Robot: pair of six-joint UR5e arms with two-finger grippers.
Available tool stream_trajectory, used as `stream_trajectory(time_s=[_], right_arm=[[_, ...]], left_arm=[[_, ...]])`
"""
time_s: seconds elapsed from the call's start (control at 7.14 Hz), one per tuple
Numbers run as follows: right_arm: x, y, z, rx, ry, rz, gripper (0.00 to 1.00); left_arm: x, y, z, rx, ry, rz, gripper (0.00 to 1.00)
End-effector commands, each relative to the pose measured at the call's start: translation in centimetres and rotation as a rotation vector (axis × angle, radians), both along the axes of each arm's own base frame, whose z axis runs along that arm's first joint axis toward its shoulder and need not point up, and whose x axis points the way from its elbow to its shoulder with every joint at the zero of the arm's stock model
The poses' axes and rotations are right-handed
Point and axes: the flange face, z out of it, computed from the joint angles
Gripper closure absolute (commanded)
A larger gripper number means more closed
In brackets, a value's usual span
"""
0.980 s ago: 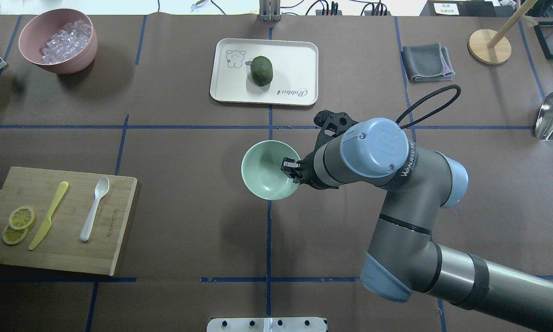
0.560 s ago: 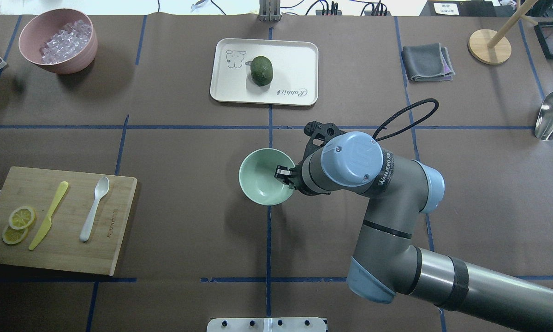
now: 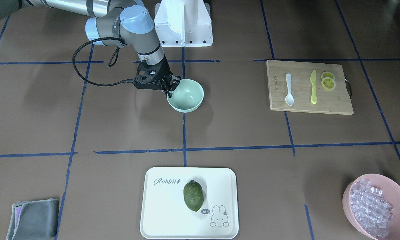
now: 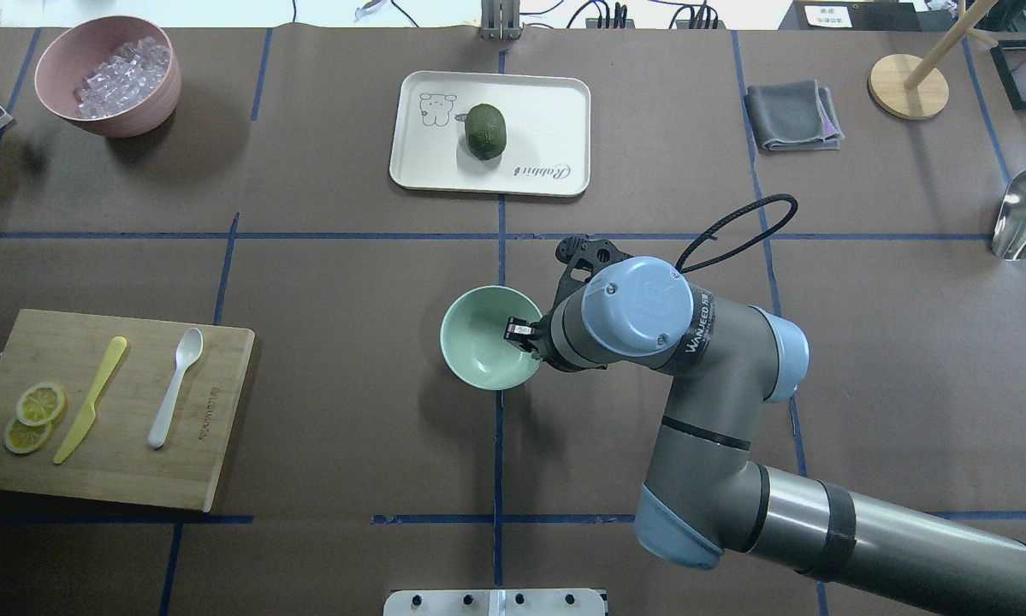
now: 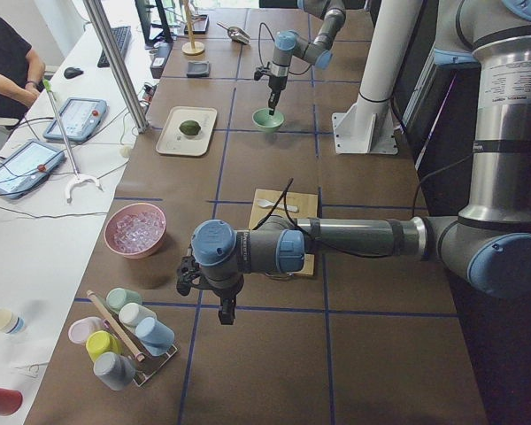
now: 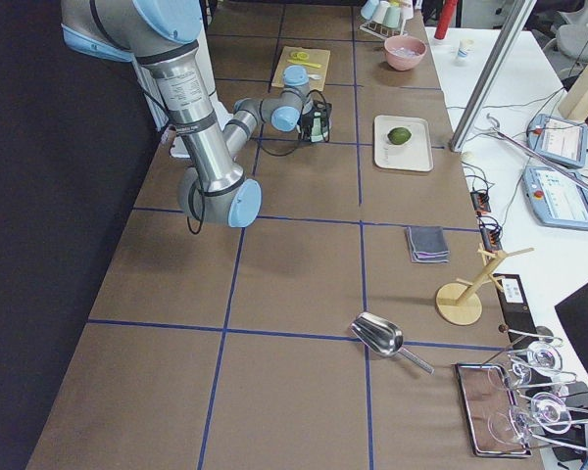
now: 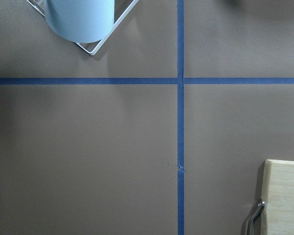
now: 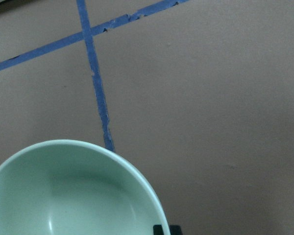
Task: Place spoon in bowl
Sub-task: 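Carry the green bowl with the right gripper to the table center, then set the bowl down and open the right gripper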
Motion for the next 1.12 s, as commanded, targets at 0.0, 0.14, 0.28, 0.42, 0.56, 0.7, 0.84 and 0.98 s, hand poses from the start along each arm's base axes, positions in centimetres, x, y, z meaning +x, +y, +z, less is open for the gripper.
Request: stream_trajectory(time_s=[0.0,0.14,0.28,0.42,0.56,0.7,0.84,0.98], right_arm=[[0.0,0.0,0.2,0.002,0.005,0.001,0.36],[0.1,0.1,0.4,0.003,0.008,0.004,0.0],[0.3,0.1,0.3,0.003,0.005,0.003,0.0],[0.5,0.0,0.1,0.007,-0.001,0.005,0.0],[0.9,0.0,-0.4,0.01,-0.011,0.005,0.0],[1.0,0.0,-0.5,0.011,-0.013,0.007,0.0],[1.2,-0.1,-0.8,0.013,-0.018,0.008,0.0],[2.2,-0.2,-1.6,0.011,-0.024,0.01,0.0]], left_arm=[[0.0,0.0,0.1,0.0,0.0,0.001,0.0],[0.0,0.0,0.0,0.002,0.0,0.001,0.0],[0.0,0.0,-0.1,0.002,0.0,0.0,0.0],[0.0,-0.1,-0.2,0.005,0.0,0.0,0.0],[0.0,-0.1,-0.2,0.005,0.0,0.0,0.0],[0.0,-0.1,-0.3,0.007,0.0,0.0,0.0],[0.0,-0.2,-0.4,0.007,0.0,-0.001,0.0],[0.2,-1.3,-3.3,0.053,0.005,-0.017,0.0]])
